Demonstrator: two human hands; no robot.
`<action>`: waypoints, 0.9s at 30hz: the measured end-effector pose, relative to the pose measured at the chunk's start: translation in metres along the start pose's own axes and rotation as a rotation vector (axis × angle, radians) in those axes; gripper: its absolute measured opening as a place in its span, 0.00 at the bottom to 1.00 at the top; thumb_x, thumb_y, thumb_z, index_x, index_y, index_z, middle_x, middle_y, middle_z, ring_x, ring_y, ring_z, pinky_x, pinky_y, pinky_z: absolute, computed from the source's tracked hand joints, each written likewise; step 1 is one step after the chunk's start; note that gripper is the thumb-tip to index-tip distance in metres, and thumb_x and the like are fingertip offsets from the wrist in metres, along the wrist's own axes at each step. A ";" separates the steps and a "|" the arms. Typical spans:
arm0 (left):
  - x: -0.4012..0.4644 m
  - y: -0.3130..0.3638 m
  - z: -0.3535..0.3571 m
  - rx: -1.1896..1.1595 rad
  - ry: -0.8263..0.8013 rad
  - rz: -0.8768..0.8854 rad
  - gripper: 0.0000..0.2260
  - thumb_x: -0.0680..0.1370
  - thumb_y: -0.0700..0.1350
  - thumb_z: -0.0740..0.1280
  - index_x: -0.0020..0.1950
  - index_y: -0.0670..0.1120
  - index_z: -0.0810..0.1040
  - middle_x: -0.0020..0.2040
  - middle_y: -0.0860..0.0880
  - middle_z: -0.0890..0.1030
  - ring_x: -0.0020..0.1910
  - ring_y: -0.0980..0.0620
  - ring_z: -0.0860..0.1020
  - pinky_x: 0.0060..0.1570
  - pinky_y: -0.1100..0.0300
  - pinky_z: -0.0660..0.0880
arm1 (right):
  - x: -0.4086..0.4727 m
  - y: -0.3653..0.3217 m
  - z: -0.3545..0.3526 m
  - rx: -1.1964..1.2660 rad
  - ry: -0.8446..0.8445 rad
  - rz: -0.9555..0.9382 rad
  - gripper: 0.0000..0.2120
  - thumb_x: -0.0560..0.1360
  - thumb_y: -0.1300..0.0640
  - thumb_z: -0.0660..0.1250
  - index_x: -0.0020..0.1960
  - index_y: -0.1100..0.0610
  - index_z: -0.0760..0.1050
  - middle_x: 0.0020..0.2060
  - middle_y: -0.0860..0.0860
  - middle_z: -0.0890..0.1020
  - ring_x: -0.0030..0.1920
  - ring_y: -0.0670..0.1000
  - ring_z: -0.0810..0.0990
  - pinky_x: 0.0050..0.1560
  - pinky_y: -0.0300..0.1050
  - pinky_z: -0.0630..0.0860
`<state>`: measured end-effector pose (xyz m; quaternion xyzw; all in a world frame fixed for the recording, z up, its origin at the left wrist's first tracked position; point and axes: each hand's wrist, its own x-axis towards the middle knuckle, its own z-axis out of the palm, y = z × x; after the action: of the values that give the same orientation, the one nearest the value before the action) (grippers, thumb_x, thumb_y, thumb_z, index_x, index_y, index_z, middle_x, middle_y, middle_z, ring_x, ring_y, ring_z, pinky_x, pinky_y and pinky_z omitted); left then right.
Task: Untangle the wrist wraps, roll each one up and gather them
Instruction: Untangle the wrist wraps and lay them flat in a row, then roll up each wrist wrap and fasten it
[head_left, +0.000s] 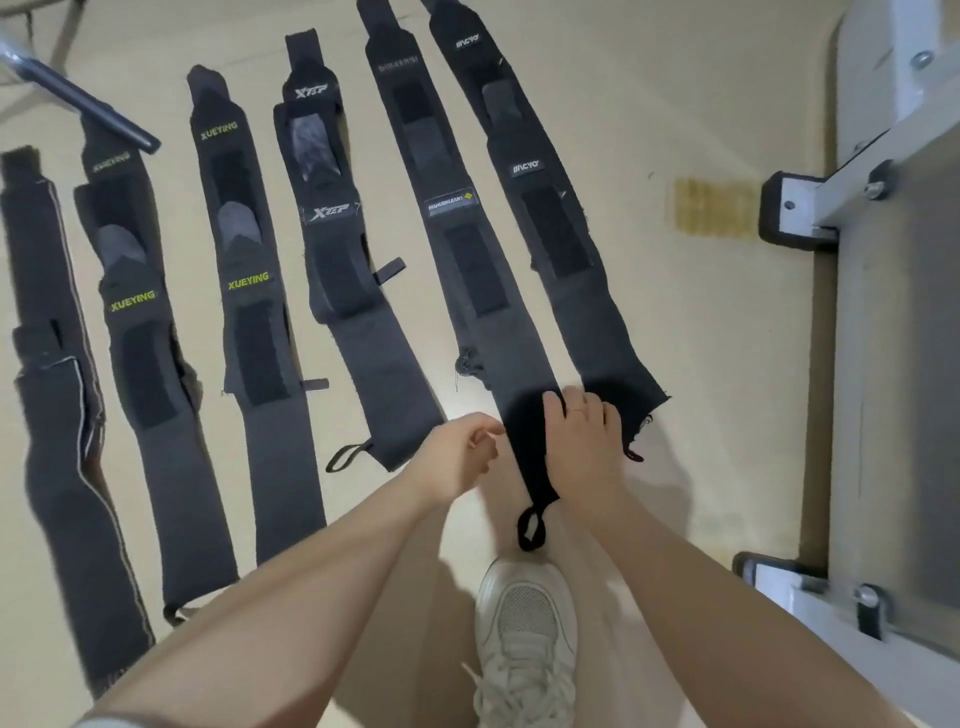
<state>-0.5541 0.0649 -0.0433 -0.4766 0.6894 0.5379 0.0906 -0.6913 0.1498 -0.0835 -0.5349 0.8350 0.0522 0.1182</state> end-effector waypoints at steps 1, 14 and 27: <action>-0.003 0.001 -0.009 -0.031 0.033 0.012 0.12 0.79 0.38 0.56 0.57 0.45 0.77 0.45 0.48 0.78 0.36 0.57 0.74 0.32 0.74 0.70 | 0.002 -0.009 -0.006 0.079 -0.018 -0.083 0.19 0.63 0.64 0.71 0.53 0.59 0.75 0.53 0.57 0.77 0.51 0.59 0.77 0.52 0.51 0.72; -0.094 -0.071 -0.200 0.737 0.017 -0.012 0.13 0.80 0.43 0.56 0.63 0.47 0.73 0.58 0.47 0.77 0.56 0.47 0.75 0.55 0.53 0.72 | 0.048 -0.197 -0.101 0.562 -0.593 -0.299 0.29 0.77 0.59 0.58 0.75 0.56 0.51 0.53 0.56 0.76 0.56 0.56 0.76 0.55 0.52 0.74; -0.180 -0.262 -0.291 0.246 0.393 -0.284 0.17 0.79 0.42 0.59 0.68 0.41 0.70 0.66 0.43 0.73 0.64 0.44 0.72 0.61 0.59 0.67 | 0.012 -0.380 -0.103 -0.219 -0.679 -0.698 0.18 0.80 0.54 0.56 0.68 0.60 0.66 0.63 0.58 0.73 0.59 0.58 0.74 0.58 0.49 0.72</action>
<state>-0.1481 -0.0664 0.0175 -0.6492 0.6803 0.3289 0.0867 -0.3667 -0.0428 0.0278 -0.7444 0.5103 0.2682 0.3369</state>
